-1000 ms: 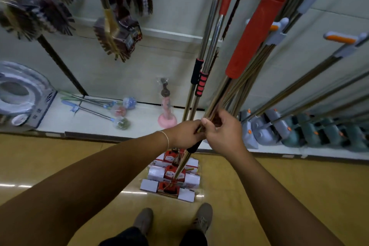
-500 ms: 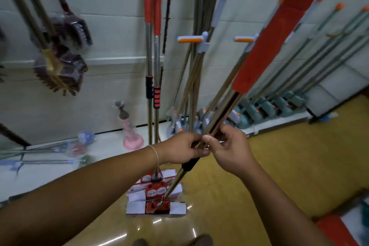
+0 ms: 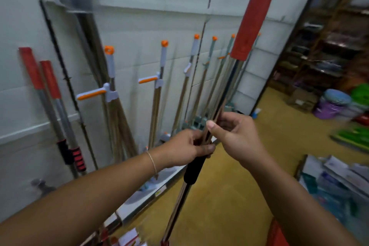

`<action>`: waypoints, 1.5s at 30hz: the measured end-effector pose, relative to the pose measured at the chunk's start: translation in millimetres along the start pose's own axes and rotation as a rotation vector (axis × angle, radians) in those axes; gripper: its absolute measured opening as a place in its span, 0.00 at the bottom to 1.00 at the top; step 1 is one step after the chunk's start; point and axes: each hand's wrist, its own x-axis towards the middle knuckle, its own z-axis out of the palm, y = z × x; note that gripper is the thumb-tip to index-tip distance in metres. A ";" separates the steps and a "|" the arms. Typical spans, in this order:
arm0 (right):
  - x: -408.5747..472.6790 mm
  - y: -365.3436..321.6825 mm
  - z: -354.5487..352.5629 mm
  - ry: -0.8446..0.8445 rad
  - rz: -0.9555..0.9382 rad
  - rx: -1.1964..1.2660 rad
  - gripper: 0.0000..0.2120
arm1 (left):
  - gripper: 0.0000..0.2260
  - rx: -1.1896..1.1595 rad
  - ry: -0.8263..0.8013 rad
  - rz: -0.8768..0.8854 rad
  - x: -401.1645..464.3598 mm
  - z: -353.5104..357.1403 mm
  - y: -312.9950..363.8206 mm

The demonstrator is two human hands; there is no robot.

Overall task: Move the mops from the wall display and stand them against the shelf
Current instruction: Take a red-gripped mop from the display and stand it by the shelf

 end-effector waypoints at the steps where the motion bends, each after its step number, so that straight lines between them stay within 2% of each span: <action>1: 5.6 2.6 -12.7 0.026 0.000 0.000 0.04 | 0.18 -0.016 -0.004 -0.001 15.2 7.2 4.8; 7: 36.3 24.2 -89.3 0.157 -0.023 -0.134 0.10 | 0.13 -0.045 -0.030 0.020 103.6 51.7 33.3; 13: 57.8 46.4 -156.9 0.365 -0.045 -0.059 0.02 | 0.13 -0.001 -0.056 0.093 183.0 98.5 54.9; 20: 99.8 72.1 -214.4 0.473 -0.073 -0.256 0.04 | 0.10 0.097 -0.078 0.173 267.4 132.1 67.2; 23: 124.6 82.9 -237.8 0.505 -0.037 -0.321 0.02 | 0.12 0.098 -0.144 0.181 307.7 136.6 74.3; 30: 190.6 119.1 -288.9 0.592 0.043 -0.461 0.05 | 0.10 -0.110 -0.264 0.230 407.8 143.0 85.1; 35: 229.5 133.8 -332.1 0.626 0.112 -0.512 0.07 | 0.12 -0.103 -0.396 0.227 478.0 153.7 102.0; 39: 249.4 147.4 -363.8 0.771 0.087 -0.517 0.13 | 0.11 -0.102 -0.466 0.243 523.0 177.1 110.2; 45: 262.1 184.7 -423.4 0.870 0.151 -0.573 0.17 | 0.09 -0.082 -0.597 0.230 575.2 224.5 122.2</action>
